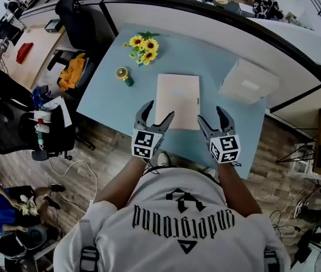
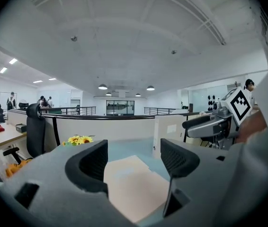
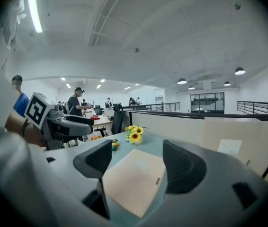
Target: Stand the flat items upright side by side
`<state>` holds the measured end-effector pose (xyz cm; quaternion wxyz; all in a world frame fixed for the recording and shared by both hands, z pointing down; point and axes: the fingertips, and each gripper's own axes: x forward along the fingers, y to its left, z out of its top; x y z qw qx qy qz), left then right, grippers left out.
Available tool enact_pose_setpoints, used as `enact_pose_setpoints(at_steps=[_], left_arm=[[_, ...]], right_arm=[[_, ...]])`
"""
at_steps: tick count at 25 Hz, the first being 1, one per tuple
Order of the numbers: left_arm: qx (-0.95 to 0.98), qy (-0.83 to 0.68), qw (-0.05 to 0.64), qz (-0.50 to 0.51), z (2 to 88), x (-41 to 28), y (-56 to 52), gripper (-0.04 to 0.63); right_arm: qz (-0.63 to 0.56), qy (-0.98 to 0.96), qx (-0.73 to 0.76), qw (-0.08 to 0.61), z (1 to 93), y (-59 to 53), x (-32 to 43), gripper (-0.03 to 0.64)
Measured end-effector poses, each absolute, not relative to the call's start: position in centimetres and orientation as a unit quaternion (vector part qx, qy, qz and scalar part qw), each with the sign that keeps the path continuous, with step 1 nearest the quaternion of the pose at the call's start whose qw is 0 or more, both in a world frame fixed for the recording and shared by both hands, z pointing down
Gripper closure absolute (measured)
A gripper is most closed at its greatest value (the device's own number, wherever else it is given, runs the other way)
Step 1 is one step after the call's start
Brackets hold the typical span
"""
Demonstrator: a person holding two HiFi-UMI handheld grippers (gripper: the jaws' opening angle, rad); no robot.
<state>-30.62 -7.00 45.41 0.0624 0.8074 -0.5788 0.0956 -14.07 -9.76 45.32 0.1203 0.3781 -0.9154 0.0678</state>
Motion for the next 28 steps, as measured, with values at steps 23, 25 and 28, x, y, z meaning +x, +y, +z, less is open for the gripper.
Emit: enact_pose_setpoints(at_steps=[23, 25, 28], left_arm=[[0.826, -0.529, 0.171, 0.092, 51.5, -37.8, -7.5, 0.235], [0.823, -0.529, 0.180, 0.099, 52.3, -38.1, -7.8, 0.235], [0.820, -0.527, 0.198, 0.106, 53.6, -38.3, -8.6, 0.235]], right_arm=[[0.121, -0.889, 0.411, 0.161, 49.5, -11.4, -20.1, 0.276], [0.135, -0.889, 0.406, 0.166, 50.3, -11.9, -20.3, 0.276], [0.152, -0.888, 0.397, 0.175, 51.4, -12.7, -20.4, 0.275]])
